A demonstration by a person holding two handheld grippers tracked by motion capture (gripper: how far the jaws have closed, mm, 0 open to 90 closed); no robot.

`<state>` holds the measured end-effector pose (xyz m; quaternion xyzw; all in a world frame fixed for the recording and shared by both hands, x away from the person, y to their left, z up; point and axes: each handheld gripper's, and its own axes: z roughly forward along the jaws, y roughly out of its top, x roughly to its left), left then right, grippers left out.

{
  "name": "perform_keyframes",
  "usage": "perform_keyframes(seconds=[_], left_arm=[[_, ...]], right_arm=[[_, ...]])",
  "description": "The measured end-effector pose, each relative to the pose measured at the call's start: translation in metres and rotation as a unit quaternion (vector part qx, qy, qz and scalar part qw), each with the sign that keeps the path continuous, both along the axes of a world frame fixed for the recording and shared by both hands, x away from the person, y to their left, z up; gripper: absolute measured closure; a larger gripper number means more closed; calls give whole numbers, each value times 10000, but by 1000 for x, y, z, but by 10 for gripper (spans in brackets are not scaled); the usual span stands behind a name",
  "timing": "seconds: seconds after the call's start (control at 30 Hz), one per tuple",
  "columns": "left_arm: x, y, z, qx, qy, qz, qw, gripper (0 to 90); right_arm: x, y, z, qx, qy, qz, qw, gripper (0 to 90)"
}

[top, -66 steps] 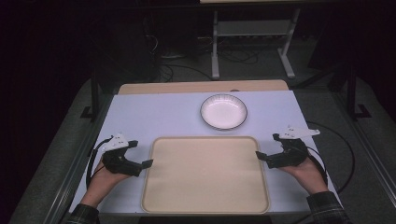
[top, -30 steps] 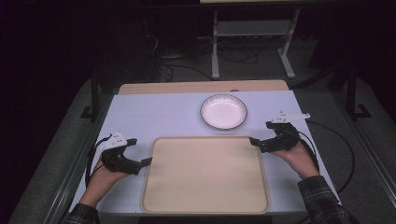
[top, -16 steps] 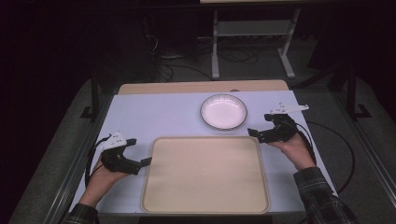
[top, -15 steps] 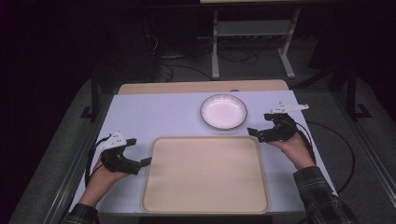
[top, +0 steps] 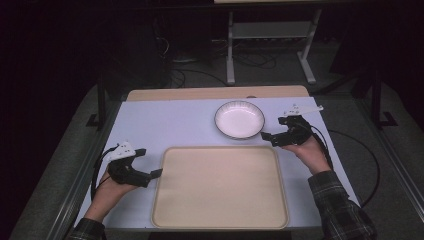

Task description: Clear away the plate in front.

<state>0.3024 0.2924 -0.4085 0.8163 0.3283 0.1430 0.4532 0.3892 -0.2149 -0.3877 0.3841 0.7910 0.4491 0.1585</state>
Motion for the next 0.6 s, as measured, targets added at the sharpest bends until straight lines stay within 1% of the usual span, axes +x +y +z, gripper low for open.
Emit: perform_keyframes(seconds=[0.23,0.6], left_arm=[[0,0,0,4,-7,4,10000,0],[0,1,0,-11,-7,14,10000,0]], right_arm=[[9,4,0,67,31,10,10000,55],[22,8,-1,35,81,14,10000,55]])
